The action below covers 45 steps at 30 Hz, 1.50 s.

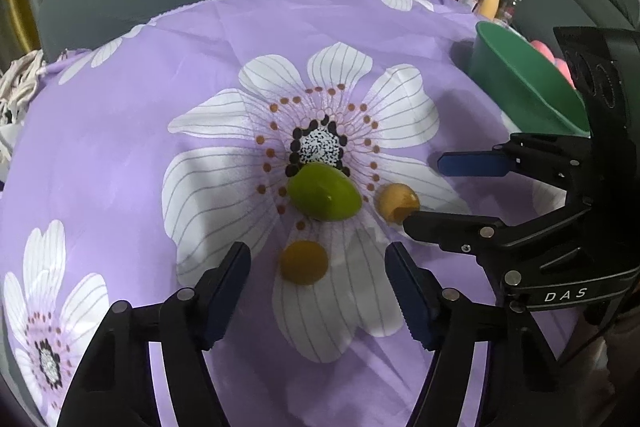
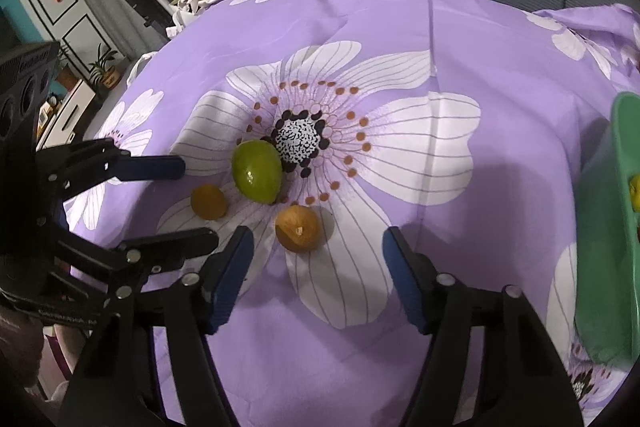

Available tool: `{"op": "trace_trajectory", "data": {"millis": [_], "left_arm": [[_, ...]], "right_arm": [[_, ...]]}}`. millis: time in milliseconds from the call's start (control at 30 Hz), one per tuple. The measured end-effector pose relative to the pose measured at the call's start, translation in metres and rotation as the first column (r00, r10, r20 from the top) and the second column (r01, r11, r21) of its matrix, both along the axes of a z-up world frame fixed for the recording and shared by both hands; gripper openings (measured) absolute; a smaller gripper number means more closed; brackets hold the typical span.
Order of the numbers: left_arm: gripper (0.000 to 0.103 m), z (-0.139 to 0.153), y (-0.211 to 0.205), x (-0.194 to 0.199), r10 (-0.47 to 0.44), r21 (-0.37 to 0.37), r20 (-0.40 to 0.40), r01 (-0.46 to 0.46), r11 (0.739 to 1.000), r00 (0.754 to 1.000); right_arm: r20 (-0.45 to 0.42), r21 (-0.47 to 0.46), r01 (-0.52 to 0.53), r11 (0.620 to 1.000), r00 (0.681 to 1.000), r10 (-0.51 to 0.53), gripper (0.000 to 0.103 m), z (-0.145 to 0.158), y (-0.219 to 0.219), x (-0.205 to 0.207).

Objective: Organize fruits
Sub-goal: 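Close the left gripper on a small yellow fruit while the right gripper grasps the other, then lift both yellow fruits and carry them to the green bowl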

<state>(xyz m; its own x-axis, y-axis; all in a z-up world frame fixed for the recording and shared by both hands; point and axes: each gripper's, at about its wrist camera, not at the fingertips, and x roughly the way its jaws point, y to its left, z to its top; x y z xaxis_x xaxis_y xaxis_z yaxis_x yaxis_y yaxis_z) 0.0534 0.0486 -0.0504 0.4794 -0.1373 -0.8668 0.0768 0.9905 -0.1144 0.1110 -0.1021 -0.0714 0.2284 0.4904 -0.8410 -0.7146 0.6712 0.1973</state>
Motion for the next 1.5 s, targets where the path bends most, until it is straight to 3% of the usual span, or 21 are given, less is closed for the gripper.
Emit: {"op": "trace_trajectory", "data": {"millis": [133, 200, 367, 533, 600, 667, 933, 1500], "left_arm": [[0.061, -0.004, -0.002, 0.002, -0.016, 0.018, -0.015, 0.016, 1.0, 1.0], [0.051, -0.007, -0.002, 0.004, -0.021, 0.031, -0.027, 0.021, 0.999, 0.999], [0.037, -0.014, 0.0, 0.005, -0.005, 0.051, -0.037, 0.007, 0.999, 0.999], [0.035, -0.017, -0.004, 0.007, -0.012, 0.082, -0.036, 0.015, 0.997, 0.999], [0.028, -0.019, -0.006, 0.008, -0.014, 0.092, -0.036, 0.017, 0.996, 0.999], [0.028, -0.02, -0.007, 0.009, -0.012, 0.099, -0.033, 0.015, 0.995, 0.999], [0.027, -0.017, -0.012, 0.007, 0.002, 0.093, -0.012, -0.001, 0.996, 1.0], [0.027, 0.04, -0.063, 0.008, -0.063, 0.074, 0.128, 0.054, 0.996, 0.99]], "right_arm": [[-0.003, -0.017, -0.03, 0.999, 1.0, 0.03, 0.055, -0.005, 0.007, 0.001], [-0.003, -0.023, -0.04, 0.999, 0.999, 0.04, 0.05, -0.007, 0.009, 0.002], [-0.002, -0.034, -0.056, 0.998, 0.998, 0.056, 0.047, -0.011, 0.015, 0.003], [0.002, -0.031, -0.063, 0.997, 0.998, 0.064, 0.042, -0.013, 0.018, 0.005], [0.011, -0.038, -0.067, 0.997, 0.998, 0.068, 0.034, -0.013, 0.019, 0.005], [0.015, -0.039, -0.074, 0.996, 0.997, 0.075, 0.027, -0.013, 0.021, 0.004], [0.017, -0.021, -0.062, 0.998, 0.998, 0.062, 0.027, -0.011, 0.018, 0.003], [0.116, 0.101, 0.055, 0.993, 0.991, -0.066, 0.027, 0.045, -0.056, -0.012]]}}
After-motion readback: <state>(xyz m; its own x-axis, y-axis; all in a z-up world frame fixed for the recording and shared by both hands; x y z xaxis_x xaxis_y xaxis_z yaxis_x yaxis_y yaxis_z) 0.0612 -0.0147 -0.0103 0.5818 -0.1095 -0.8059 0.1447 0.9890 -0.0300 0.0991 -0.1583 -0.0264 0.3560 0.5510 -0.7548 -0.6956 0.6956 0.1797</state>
